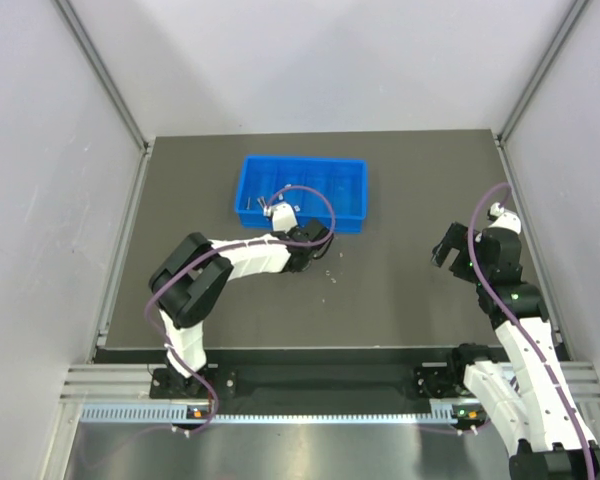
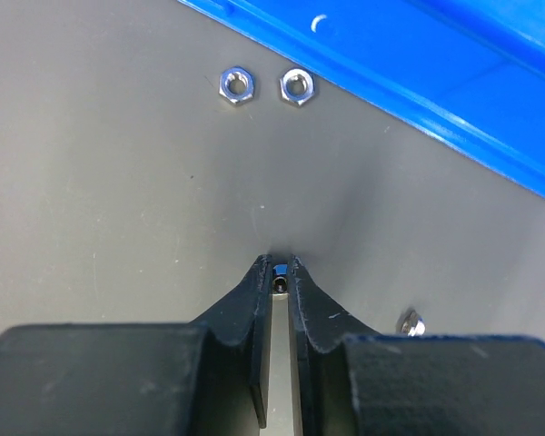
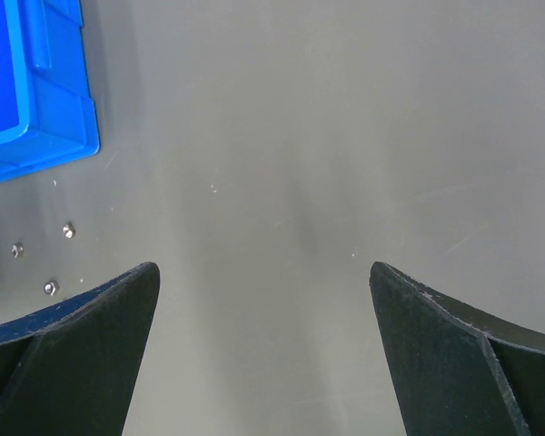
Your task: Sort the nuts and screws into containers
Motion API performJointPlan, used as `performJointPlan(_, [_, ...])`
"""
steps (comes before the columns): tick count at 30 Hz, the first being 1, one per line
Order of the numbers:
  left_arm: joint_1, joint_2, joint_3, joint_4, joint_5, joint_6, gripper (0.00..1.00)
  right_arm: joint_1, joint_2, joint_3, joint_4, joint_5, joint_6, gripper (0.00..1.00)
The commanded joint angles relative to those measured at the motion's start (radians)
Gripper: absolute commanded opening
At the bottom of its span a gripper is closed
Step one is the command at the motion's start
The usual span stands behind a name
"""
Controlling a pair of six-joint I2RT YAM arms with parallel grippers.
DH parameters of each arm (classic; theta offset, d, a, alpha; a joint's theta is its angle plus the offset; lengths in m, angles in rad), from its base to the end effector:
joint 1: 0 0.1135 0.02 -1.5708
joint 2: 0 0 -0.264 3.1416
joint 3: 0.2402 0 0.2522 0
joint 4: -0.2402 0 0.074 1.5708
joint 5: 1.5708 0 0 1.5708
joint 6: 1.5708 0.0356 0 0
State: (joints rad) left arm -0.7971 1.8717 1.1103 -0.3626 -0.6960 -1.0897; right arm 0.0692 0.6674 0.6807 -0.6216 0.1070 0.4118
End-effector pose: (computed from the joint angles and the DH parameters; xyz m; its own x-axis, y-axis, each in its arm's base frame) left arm 0.2684 -0.2421 0.1487 -0.6067 -0.3525 -0.7125 -0.3942 0.9117 -0.1155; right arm 0.1465 0.0063 0.2776 -0.5150 0.3632 -0.7764 0.2453 0.9303 0.2725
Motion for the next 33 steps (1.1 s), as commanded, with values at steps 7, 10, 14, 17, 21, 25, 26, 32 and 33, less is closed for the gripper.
performJointPlan(7, [-0.002, -0.141, 0.014, 0.074, 0.118, 0.252, 0.11, 0.004, 0.009, 0.023, 0.025, 0.028, -0.004, 1.0])
performJointPlan(10, [-0.002, -0.177, 0.083, 0.097, 0.15, 0.367, 0.1, 0.006, 0.003, 0.017, 0.034, 0.03, 0.001, 1.0])
performJointPlan(14, [-0.002, -0.183, 0.18, 0.207, 0.182, 0.522, 0.1, 0.006, 0.001, 0.019, 0.033, 0.03, 0.001, 1.0])
performJointPlan(17, [0.001, -0.126, 0.238, 0.344, 0.225, 0.667, 0.1, 0.006, 0.008, 0.02, 0.036, 0.028, -0.002, 1.0])
performJointPlan(21, [0.012, -0.001, 0.374, 0.409, 0.268, 0.749, 0.1, 0.006, 0.011, 0.019, 0.037, 0.025, 0.001, 1.0])
performJointPlan(25, [0.032, 0.121, 0.499, 0.406, 0.299, 0.748, 0.1, 0.006, 0.017, 0.013, 0.043, 0.022, 0.004, 1.0])
performJointPlan(26, [0.033, 0.157, 0.534, 0.41, 0.302, 0.74, 0.1, 0.006, 0.017, 0.014, 0.04, 0.02, 0.001, 1.0])
performJointPlan(32, [0.036, 0.233, 0.574, 0.456, 0.282, 0.734, 0.11, 0.006, 0.014, 0.02, 0.037, 0.017, -0.001, 1.0])
performJointPlan(33, [0.038, 0.237, 0.579, 0.458, 0.279, 0.735, 0.12, 0.006, 0.012, 0.02, 0.036, 0.017, -0.001, 1.0])
